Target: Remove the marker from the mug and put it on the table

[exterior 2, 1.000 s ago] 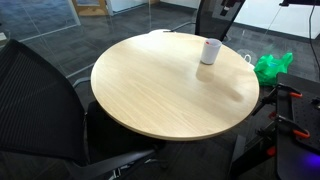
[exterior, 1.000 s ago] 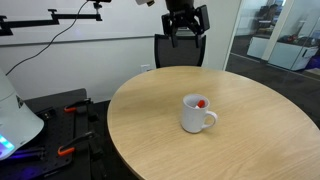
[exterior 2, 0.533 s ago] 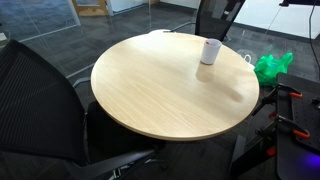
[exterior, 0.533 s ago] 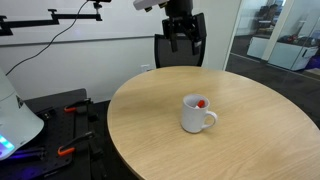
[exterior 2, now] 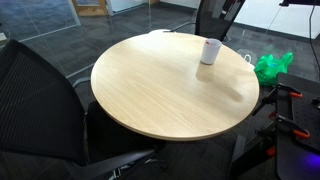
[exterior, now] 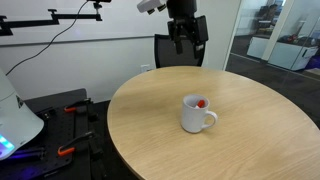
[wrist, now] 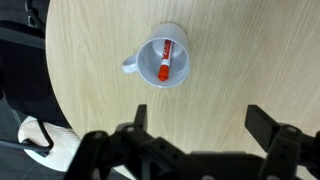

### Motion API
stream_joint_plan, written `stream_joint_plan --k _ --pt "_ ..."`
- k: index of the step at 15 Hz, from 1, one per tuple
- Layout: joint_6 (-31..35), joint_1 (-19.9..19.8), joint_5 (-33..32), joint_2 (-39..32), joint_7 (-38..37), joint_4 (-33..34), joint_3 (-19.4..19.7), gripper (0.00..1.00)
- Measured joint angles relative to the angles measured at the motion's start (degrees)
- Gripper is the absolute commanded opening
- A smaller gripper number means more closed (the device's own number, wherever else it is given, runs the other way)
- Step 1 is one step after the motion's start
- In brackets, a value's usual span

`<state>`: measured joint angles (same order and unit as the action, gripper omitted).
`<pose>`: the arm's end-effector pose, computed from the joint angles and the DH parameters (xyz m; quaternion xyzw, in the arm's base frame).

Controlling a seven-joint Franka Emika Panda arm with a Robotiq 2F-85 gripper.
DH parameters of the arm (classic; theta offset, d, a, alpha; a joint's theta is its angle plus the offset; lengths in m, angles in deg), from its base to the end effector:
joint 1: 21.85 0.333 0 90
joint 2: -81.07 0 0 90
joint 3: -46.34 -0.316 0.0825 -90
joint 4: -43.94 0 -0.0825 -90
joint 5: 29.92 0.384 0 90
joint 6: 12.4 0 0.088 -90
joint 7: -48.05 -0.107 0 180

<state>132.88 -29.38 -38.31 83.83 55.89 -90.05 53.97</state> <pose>0.5039 -0.1350 0.3788 0.9915 -0.0090 0.1104 0.0689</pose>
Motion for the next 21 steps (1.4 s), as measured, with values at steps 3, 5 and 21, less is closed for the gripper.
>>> stream_joint_plan --k 3,5,21 --pt "0.16 -0.81 0.00 -1.29 -3.37 0.16 0.56 1.00" --pt "0.73 -1.16 0.08 -2.18 -4.20 0.16 1.00 1.00" --pt "13.36 -2.75 16.33 -11.01 6.63 -1.42 0.42 0.80"
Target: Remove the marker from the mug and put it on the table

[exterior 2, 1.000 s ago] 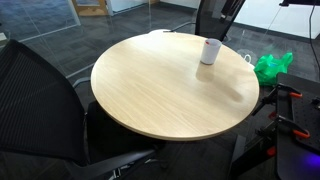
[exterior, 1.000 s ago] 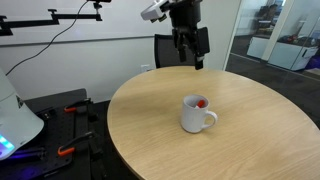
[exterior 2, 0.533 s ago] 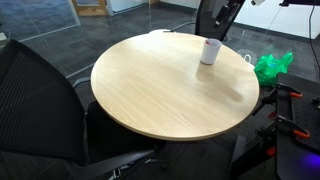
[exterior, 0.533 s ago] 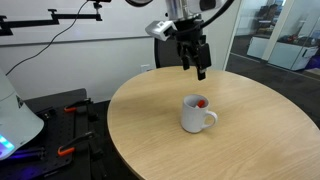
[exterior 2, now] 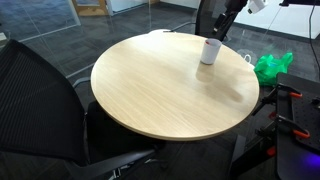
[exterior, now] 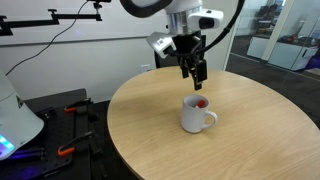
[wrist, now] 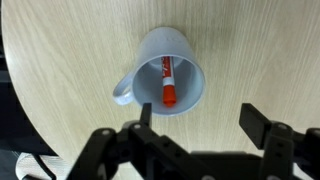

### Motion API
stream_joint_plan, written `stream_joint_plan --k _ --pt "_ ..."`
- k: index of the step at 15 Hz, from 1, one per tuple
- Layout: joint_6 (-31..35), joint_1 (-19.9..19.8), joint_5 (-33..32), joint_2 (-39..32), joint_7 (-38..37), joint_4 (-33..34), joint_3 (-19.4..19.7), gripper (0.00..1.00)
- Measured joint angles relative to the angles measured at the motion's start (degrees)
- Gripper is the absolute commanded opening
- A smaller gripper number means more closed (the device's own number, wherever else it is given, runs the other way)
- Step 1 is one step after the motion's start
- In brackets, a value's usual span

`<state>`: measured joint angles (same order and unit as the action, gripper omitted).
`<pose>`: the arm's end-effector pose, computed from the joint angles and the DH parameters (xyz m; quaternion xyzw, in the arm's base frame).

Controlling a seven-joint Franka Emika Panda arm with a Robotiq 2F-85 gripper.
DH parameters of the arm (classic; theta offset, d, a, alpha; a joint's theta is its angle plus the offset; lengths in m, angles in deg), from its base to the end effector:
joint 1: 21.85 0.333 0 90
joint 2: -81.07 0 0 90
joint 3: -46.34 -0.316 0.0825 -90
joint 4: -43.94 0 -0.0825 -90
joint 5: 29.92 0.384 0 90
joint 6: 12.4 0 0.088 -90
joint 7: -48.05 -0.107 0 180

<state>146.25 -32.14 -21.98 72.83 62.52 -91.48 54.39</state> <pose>0.5044 -0.1735 0.2935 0.9868 -0.0920 0.1327 0.0145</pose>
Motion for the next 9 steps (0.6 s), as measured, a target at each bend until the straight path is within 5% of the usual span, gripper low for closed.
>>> stream_joint_plan --k 5,7,9 --pt "0.00 -1.30 -0.11 -0.37 0.02 0.00 0.03 0.68" --pt "0.00 -1.58 -0.13 -0.55 0.39 0.00 0.04 0.54" --pt "0.00 -1.87 -0.13 -0.80 1.54 0.03 0.04 0.56"
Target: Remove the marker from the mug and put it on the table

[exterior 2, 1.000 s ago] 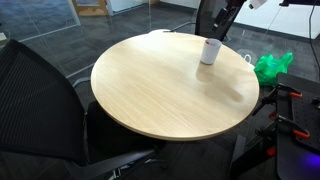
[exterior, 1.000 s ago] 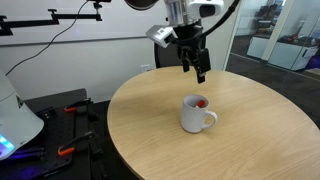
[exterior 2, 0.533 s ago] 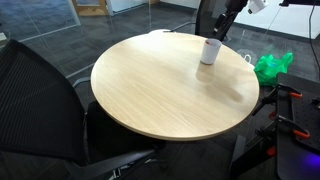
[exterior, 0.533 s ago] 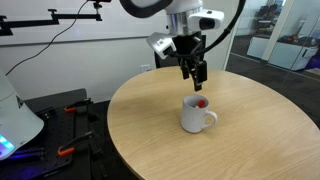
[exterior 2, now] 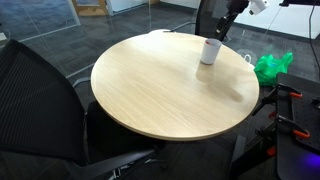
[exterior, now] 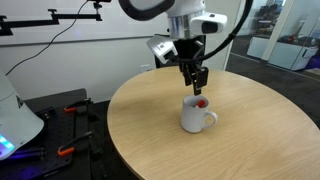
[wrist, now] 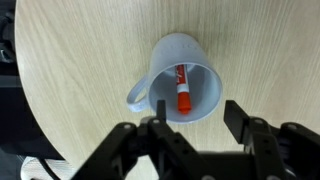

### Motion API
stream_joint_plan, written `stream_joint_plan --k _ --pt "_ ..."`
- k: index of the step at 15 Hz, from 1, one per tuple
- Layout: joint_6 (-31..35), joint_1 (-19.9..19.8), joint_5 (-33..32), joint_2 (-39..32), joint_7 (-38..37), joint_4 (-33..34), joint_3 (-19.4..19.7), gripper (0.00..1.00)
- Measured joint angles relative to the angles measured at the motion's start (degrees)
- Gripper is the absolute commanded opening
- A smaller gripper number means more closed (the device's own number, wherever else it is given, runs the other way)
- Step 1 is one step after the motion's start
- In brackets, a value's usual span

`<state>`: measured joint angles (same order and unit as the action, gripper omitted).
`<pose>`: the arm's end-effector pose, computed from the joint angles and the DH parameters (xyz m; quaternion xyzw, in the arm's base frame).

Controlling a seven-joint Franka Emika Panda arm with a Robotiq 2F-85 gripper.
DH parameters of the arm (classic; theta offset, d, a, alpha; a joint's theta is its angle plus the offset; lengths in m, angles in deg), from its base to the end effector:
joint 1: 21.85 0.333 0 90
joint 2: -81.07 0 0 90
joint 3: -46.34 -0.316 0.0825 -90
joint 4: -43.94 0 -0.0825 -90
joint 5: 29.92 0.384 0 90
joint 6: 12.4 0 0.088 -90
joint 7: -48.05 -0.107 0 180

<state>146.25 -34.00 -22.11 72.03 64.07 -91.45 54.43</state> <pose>0.4980 -0.1900 0.2864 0.9875 -0.0940 0.1254 0.0183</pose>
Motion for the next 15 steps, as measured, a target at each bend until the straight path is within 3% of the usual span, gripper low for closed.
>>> stream_joint_plan --k 1,5,15 --pt "0.00 -0.15 0.00 -0.17 0.72 0.05 0.00 0.51" --pt "0.00 -0.48 -0.36 -1.58 0.93 1.04 0.00 0.46" --pt "0.00 -0.87 -0.44 -7.20 1.23 5.55 -0.71 0.45"
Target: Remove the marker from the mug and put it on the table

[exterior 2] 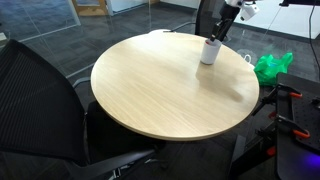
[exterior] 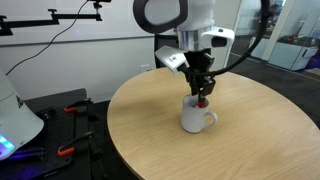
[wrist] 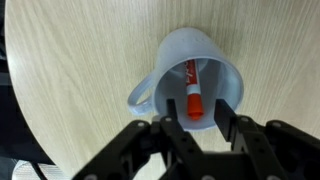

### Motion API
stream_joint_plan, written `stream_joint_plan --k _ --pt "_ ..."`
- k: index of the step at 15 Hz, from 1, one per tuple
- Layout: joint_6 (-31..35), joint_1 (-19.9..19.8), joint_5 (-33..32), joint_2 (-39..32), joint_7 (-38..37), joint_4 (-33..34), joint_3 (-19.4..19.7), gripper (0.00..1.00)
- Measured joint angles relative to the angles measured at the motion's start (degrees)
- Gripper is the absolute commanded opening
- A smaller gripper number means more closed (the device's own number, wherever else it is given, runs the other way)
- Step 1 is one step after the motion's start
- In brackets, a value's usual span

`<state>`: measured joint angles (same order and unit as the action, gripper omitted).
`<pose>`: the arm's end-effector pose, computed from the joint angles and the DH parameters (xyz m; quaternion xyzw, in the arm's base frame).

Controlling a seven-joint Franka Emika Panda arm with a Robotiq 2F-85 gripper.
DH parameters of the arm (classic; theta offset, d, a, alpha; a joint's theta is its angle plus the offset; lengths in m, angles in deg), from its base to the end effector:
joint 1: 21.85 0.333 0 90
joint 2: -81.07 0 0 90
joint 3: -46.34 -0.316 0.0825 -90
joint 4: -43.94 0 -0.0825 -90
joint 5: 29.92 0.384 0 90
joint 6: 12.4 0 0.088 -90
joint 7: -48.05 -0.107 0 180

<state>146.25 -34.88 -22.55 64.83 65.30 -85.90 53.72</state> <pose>0.5224 -0.2002 0.2567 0.9905 -0.0797 0.1093 0.0243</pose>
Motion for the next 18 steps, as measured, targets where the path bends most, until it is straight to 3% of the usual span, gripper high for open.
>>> stream_joint_plan --k 18 --pt "-0.05 -1.90 -0.34 -6.99 0.57 5.49 -2.68 0.42"
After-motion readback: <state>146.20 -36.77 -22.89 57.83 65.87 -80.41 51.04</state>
